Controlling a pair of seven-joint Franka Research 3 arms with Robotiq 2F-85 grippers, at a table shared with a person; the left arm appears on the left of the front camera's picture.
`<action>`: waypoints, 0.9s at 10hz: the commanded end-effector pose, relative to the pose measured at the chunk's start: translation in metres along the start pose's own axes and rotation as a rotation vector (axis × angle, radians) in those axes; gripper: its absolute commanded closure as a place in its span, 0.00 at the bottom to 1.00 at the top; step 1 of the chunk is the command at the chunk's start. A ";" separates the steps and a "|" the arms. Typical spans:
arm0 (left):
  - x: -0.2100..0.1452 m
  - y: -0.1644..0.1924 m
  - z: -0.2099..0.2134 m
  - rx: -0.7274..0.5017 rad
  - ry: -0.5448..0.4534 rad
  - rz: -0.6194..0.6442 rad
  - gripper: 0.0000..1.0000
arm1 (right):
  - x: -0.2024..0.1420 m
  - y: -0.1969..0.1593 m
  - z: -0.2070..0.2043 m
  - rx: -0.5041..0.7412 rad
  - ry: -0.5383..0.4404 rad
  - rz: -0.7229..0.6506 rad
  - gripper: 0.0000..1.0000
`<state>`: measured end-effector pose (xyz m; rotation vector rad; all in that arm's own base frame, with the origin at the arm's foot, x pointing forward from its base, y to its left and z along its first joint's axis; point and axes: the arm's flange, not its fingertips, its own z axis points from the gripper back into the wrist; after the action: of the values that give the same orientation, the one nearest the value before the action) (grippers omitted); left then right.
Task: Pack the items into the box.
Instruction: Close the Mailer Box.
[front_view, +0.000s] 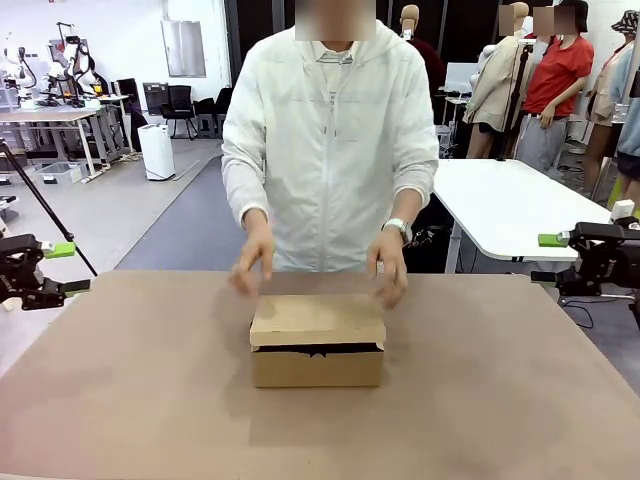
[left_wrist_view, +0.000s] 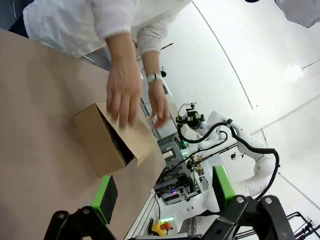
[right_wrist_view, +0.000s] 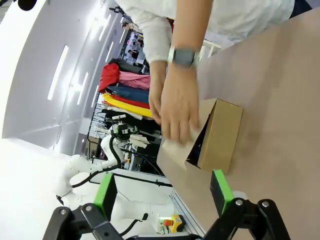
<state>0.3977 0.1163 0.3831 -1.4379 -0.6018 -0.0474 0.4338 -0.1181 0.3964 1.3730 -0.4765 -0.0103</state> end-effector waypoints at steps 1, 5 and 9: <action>0.000 0.001 0.001 -0.018 -0.014 -0.013 0.00 | -0.002 0.003 0.003 0.009 0.005 0.004 0.00; 0.000 0.001 0.001 -0.018 -0.014 -0.013 0.00 | -0.002 0.003 0.003 0.009 0.005 0.004 0.00; 0.000 0.001 0.001 -0.018 -0.014 -0.013 0.00 | -0.002 0.003 0.003 0.009 0.005 0.004 0.00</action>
<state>0.3978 0.1163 0.3825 -1.4381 -0.6012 -0.0466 0.4337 -0.1186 0.3965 1.3728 -0.4774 -0.0113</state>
